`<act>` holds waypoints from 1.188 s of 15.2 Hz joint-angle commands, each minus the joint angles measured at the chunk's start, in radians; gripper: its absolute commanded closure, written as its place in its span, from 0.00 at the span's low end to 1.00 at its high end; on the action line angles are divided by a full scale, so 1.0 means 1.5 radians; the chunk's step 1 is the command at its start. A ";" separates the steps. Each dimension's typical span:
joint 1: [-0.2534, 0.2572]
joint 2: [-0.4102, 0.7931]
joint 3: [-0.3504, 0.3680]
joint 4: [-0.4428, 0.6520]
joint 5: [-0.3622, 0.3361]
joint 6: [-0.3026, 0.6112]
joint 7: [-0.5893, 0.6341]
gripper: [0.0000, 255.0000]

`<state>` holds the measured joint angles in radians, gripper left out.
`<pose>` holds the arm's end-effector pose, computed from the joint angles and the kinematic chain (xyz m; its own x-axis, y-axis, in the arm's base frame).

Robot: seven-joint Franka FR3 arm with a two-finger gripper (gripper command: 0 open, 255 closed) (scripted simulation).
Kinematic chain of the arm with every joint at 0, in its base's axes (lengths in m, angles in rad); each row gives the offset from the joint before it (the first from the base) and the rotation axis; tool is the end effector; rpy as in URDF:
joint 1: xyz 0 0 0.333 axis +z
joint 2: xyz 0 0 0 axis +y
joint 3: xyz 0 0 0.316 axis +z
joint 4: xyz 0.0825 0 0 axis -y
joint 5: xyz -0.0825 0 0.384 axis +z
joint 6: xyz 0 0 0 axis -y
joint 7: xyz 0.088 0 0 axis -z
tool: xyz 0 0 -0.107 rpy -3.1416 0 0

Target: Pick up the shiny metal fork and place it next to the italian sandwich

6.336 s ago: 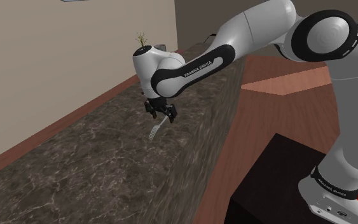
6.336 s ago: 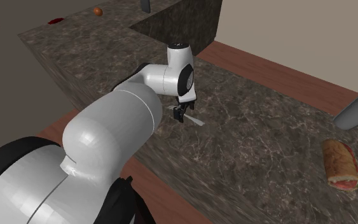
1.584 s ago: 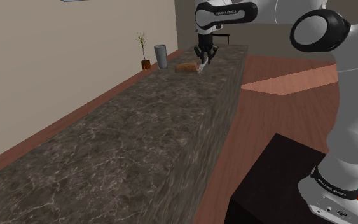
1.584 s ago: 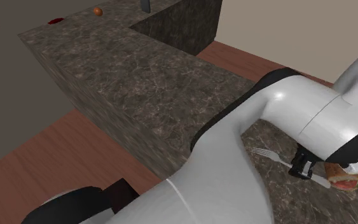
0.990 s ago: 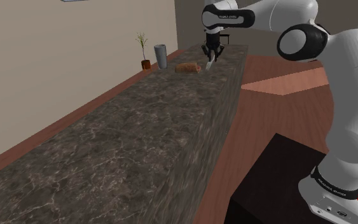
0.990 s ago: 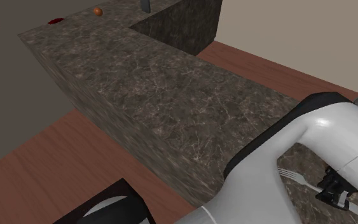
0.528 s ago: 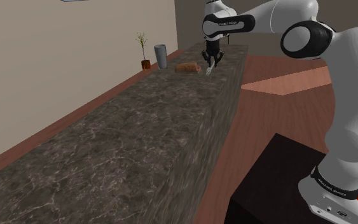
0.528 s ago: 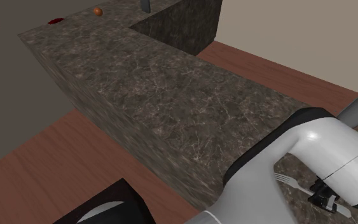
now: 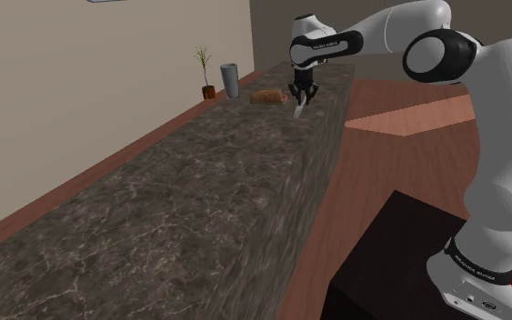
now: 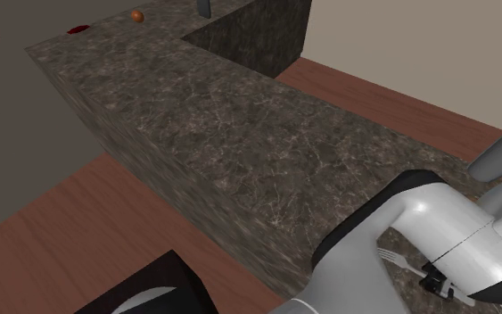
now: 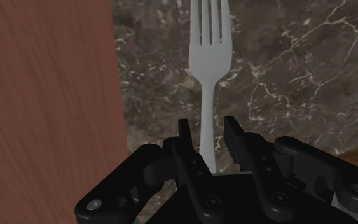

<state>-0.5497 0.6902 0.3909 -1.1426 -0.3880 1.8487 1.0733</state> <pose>0.7106 -0.2301 0.4227 0.3348 -0.9311 0.1450 -0.9416 -0.3366 0.0124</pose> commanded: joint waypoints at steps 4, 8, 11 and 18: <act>-0.005 0.003 -0.002 -0.039 -0.004 0.041 0.009 1.00; -0.007 0.009 -0.004 -0.059 -0.008 0.066 0.015 1.00; -0.007 0.009 -0.004 -0.059 -0.008 0.066 0.015 1.00; -0.007 0.009 -0.004 -0.059 -0.008 0.066 0.015 0.00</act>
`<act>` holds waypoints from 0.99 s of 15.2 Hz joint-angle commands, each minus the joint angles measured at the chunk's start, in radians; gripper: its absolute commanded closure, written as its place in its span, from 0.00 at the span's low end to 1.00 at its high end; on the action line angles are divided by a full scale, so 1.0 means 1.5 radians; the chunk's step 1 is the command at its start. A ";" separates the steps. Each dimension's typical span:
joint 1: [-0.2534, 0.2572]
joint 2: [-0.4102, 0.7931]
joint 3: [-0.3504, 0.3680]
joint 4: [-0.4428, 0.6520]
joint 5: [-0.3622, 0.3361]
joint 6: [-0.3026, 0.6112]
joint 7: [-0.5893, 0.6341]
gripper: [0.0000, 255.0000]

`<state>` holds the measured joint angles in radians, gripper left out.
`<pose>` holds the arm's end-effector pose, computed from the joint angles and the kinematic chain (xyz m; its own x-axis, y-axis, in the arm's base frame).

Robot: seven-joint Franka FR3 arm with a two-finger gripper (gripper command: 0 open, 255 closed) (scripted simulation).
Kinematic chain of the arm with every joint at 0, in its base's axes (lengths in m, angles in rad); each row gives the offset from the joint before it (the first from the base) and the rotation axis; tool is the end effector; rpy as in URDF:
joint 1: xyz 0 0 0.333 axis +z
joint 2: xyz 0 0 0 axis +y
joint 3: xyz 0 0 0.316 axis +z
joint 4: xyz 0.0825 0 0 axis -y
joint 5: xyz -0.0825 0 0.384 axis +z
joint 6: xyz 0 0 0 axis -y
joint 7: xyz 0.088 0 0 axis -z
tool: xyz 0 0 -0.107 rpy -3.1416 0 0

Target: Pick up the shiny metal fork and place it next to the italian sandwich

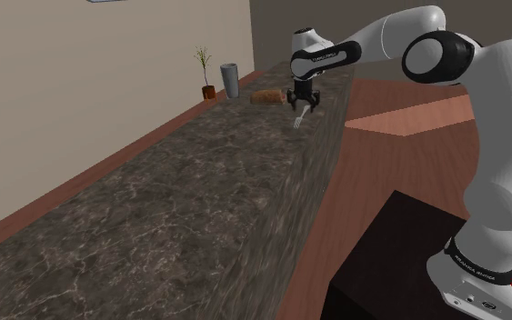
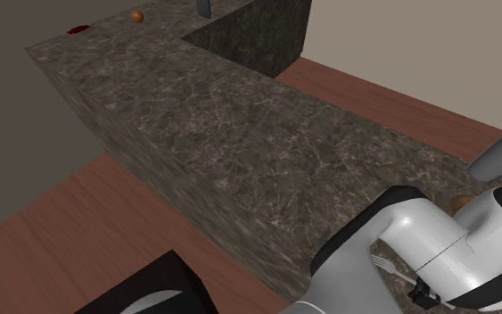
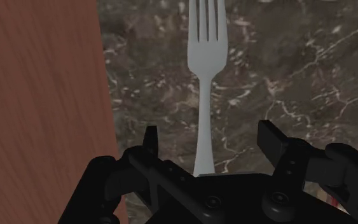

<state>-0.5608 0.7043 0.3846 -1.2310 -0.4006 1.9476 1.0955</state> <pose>0.7100 -0.2301 0.3794 0.3348 -0.9310 0.1452 -0.9415 -0.3368 0.0117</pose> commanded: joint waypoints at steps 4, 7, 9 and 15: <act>0.001 -0.008 0.002 0.010 0.003 -0.017 -0.002 0.00; 0.008 -0.024 0.007 0.045 0.011 -0.067 -0.009 0.00; 0.008 -0.024 0.007 0.045 0.011 -0.067 -0.009 0.00; 0.008 -0.024 0.007 0.045 0.011 -0.067 -0.009 0.00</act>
